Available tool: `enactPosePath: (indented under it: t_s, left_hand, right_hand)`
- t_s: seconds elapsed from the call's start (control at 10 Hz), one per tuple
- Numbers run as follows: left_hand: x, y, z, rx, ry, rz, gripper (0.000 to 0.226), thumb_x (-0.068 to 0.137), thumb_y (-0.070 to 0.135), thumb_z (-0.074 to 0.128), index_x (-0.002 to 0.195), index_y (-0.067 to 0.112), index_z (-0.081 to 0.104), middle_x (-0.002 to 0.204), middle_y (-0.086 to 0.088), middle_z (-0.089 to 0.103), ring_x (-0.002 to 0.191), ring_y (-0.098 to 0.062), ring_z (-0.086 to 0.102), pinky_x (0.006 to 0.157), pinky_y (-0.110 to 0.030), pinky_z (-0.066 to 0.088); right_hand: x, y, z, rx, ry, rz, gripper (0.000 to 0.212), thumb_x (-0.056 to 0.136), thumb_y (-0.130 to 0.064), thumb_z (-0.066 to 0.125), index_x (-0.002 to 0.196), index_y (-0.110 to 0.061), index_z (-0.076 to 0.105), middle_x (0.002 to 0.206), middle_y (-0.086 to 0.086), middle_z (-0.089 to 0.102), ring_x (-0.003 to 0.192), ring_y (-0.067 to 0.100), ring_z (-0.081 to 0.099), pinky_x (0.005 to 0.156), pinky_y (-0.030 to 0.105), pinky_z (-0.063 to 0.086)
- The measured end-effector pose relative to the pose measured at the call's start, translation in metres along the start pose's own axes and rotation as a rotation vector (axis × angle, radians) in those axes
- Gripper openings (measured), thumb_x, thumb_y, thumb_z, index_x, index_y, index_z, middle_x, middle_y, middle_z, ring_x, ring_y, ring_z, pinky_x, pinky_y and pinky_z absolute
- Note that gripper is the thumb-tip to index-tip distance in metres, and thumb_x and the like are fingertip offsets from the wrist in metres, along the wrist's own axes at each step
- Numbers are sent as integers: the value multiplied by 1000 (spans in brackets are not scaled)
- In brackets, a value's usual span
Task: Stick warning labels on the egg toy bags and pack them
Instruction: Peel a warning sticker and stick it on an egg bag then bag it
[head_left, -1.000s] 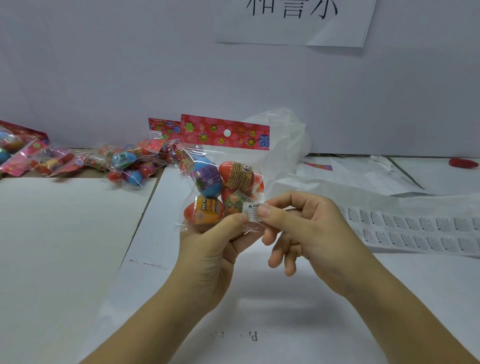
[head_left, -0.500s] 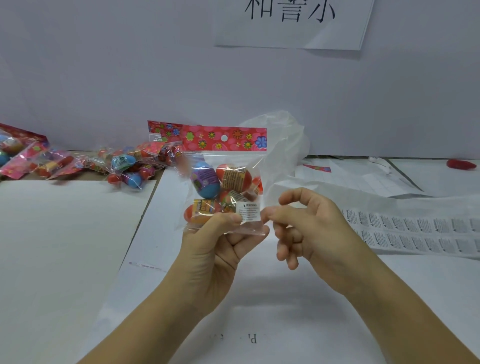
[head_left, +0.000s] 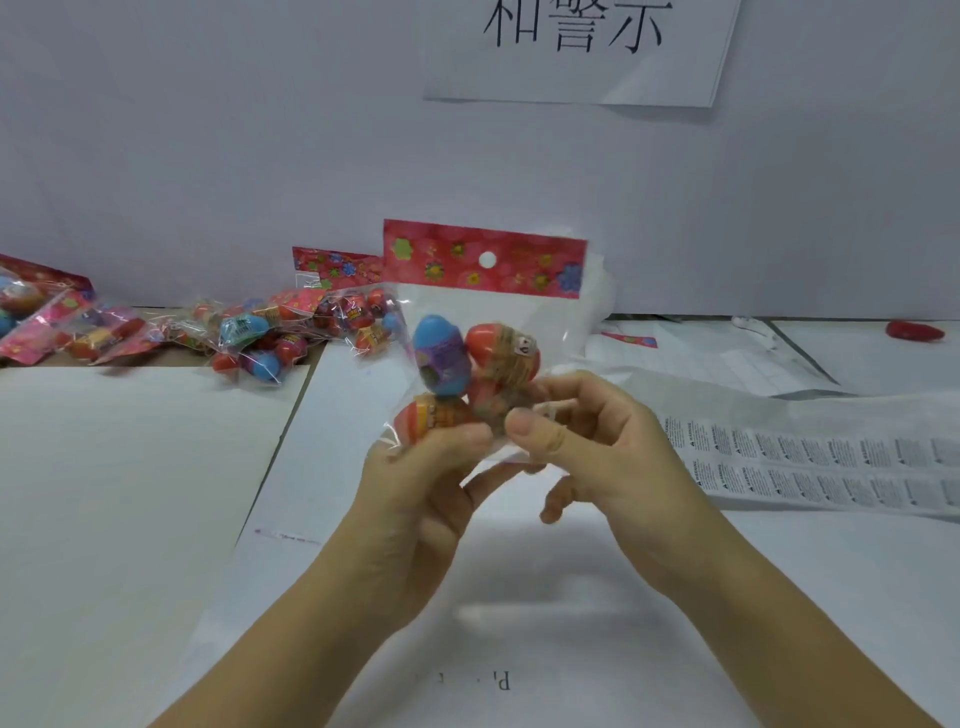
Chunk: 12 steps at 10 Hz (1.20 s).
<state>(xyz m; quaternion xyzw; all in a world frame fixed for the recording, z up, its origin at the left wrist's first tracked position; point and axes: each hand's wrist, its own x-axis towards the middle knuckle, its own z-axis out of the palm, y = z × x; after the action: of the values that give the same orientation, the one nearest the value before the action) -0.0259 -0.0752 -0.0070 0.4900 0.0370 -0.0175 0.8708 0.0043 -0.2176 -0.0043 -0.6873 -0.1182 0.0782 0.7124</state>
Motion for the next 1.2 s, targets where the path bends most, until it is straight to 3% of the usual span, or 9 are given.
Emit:
enactPosePath:
  t_s: [0.1, 0.2, 0.3, 0.6, 0.7, 0.9, 1.0, 1.1, 1.2]
  left_hand:
    - [4, 4, -12, 46, -86, 43, 67, 53, 43, 65, 111, 9, 71, 111, -18, 70, 101, -33, 67, 83, -42, 57]
    - [12, 5, -22, 232, 11, 132, 16, 74, 44, 75, 76, 29, 79, 84, -1, 75, 78, -16, 71, 62, -27, 59]
    - [15, 8, -21, 258, 138, 169, 31, 57, 49, 70, 72, 24, 79, 80, -5, 74, 69, -16, 71, 52, -25, 55]
    - [15, 5, -20, 312, 174, 171, 33, 54, 53, 69, 72, 29, 80, 83, -5, 76, 72, -19, 73, 56, -29, 58]
    - [14, 7, -19, 343, 176, 193, 32, 54, 55, 68, 71, 29, 80, 80, -2, 76, 70, -17, 73, 58, -29, 60]
    - [16, 14, -22, 462, 125, 240, 28, 59, 53, 67, 74, 33, 79, 79, 2, 76, 72, -15, 74, 55, -21, 56]
    - [16, 13, -24, 421, 121, 226, 29, 57, 55, 66, 75, 37, 79, 83, 2, 77, 76, -17, 74, 57, -25, 59]
    - [15, 13, -23, 371, 125, 194, 29, 55, 55, 66, 74, 37, 79, 82, 0, 77, 72, -18, 74, 54, -25, 58]
    - [16, 17, -24, 352, 145, 181, 29, 55, 53, 66, 71, 32, 80, 80, -2, 76, 68, -18, 74, 53, -25, 58]
  right_hand:
    - [2, -5, -9, 3, -55, 23, 27, 57, -34, 82, 77, -21, 70, 78, 1, 71, 66, 16, 67, 44, 28, 51]
    - [1, -8, -14, -111, -138, 70, 28, 61, -31, 88, 79, -19, 71, 77, 0, 72, 60, 18, 67, 46, 28, 51]
    - [4, -6, -13, -111, -92, 82, 49, 54, -43, 78, 95, -18, 68, 76, -1, 72, 65, 16, 68, 50, 31, 55]
    - [12, -2, -18, -122, -5, 4, 27, 73, -35, 66, 84, -11, 68, 67, -4, 69, 56, 7, 62, 46, 26, 54]
    - [11, 0, -18, -233, 2, -6, 15, 89, -30, 60, 87, -16, 65, 69, -8, 66, 61, 5, 63, 54, 32, 56]
    - [7, 6, -22, -808, 68, -189, 29, 87, -60, 39, 84, -34, 51, 75, -13, 63, 74, 10, 64, 71, 40, 52]
    - [13, 4, -25, -426, 43, -109, 37, 74, -65, 47, 92, -34, 58, 74, -17, 65, 66, 6, 65, 58, 33, 54]
    - [16, 3, -29, -316, -103, -11, 40, 69, -62, 56, 87, -28, 67, 76, -10, 70, 66, 12, 69, 50, 26, 53]
    - [17, 3, -31, -268, -96, -57, 20, 82, -43, 60, 69, -30, 67, 69, -5, 67, 62, 18, 69, 47, 25, 52]
